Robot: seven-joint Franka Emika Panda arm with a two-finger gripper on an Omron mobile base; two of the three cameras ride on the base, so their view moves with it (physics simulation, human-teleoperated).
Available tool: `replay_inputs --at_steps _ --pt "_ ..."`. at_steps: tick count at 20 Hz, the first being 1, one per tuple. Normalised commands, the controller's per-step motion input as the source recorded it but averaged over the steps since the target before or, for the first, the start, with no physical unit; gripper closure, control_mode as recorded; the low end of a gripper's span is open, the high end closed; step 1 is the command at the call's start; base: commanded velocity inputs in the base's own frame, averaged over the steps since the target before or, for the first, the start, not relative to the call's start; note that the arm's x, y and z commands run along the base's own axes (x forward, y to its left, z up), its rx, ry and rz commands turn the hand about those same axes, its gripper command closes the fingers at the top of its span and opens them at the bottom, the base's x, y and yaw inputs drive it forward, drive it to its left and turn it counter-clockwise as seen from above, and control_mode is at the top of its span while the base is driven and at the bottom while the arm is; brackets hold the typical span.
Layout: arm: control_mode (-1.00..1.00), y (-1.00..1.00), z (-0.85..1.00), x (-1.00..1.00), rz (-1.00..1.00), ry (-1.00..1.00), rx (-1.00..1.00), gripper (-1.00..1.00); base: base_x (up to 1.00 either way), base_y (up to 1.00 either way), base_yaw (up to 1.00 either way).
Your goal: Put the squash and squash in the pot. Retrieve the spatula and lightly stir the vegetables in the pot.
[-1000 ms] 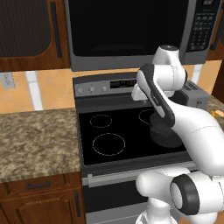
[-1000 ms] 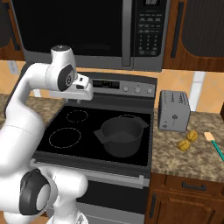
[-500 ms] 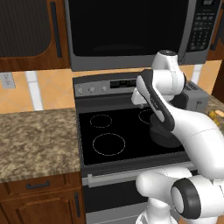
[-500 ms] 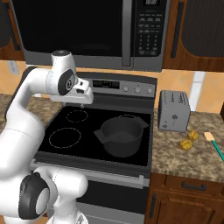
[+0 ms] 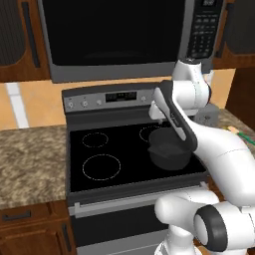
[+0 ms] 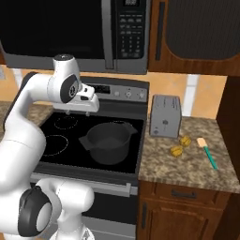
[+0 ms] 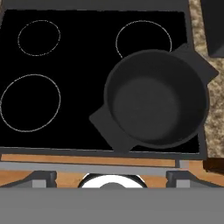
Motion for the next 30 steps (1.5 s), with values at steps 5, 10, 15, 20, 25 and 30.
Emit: replay_inputs --at_steps 5,10,15,20,25,30 --pt "1.0 0.0 0.0 0.0 0.0 0.0 0.0 -1.0 0.0 -0.86 -0.01" --pt "1.0 0.0 0.0 0.0 0.0 0.0 0.0 -1.0 0.09 -0.6 0.0" --pt "1.0 0.0 0.0 0.0 0.0 0.0 0.0 -1.0 0.2 -0.34 0.0" --pt "1.0 0.0 0.0 0.0 0.0 0.0 0.0 -1.0 0.14 -0.01 0.0" --pt "1.0 0.0 0.0 0.0 0.0 0.0 0.0 -1.0 0.31 -0.05 0.0" --pt "-1.0 -0.31 -0.13 0.0 -0.01 0.0 -0.01 -1.0 0.11 -0.1 0.0"
